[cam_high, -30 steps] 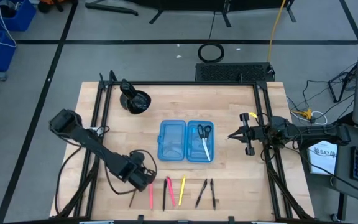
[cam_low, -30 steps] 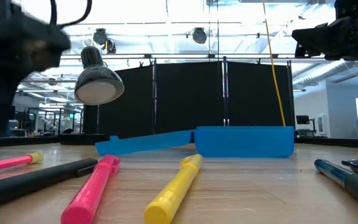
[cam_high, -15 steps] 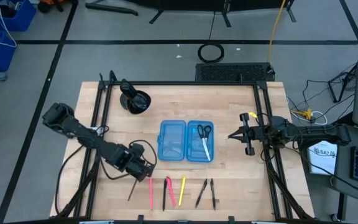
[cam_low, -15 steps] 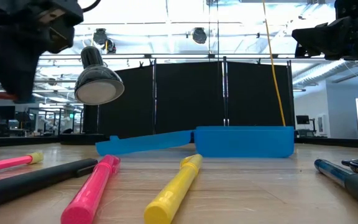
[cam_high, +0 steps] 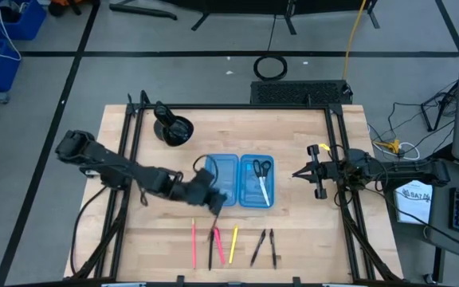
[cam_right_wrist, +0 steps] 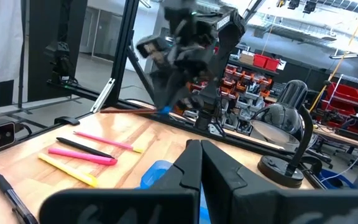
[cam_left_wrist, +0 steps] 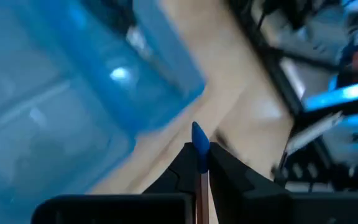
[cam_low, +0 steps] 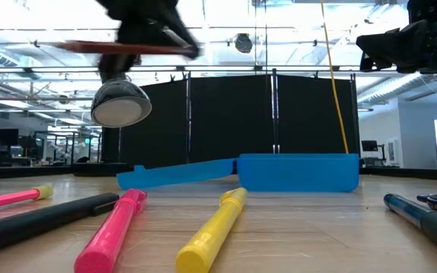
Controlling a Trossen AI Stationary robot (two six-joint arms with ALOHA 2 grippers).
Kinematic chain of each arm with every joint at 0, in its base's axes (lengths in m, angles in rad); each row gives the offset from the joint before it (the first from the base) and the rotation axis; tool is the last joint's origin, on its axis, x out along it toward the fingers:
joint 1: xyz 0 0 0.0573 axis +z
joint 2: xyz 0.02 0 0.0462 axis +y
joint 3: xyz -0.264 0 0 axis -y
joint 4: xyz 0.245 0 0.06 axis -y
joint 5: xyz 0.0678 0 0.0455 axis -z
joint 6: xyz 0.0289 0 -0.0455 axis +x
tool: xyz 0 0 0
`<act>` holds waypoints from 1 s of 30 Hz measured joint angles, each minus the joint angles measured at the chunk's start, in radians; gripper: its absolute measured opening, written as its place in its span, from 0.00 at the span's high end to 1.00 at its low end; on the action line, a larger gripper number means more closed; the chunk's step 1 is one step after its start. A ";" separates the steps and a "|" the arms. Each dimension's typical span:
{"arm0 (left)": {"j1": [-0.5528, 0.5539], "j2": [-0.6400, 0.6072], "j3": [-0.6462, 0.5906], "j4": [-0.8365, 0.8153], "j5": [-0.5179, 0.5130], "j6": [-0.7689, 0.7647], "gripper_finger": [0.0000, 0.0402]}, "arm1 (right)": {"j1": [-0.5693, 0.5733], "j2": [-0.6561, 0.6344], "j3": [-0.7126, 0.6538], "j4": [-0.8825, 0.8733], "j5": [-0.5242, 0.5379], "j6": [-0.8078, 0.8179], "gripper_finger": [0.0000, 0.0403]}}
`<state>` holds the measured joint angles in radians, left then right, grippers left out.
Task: Pick & place school supplies into a supply box
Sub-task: Put the brown pencil into the supply box
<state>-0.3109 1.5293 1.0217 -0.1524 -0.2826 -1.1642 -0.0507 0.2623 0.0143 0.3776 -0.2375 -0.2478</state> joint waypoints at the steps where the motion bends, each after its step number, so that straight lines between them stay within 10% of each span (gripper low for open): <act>1: 0.017 0.004 0.000 0.023 0.001 0.020 0.94 | 0.000 0.000 0.000 0.002 0.000 0.000 1.00; 10: 0.185 0.062 0.015 0.210 0.106 0.085 0.95 | 0.000 0.000 0.000 0.007 0.000 0.024 1.00; 30: 0.405 0.440 0.562 -0.211 0.185 0.188 0.93 | 0.000 0.010 0.000 0.037 0.003 0.026 1.00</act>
<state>0.0940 1.9690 1.5835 -0.3636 -0.0973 -0.9761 -0.0509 0.2718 0.0143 0.4146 -0.2348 -0.2218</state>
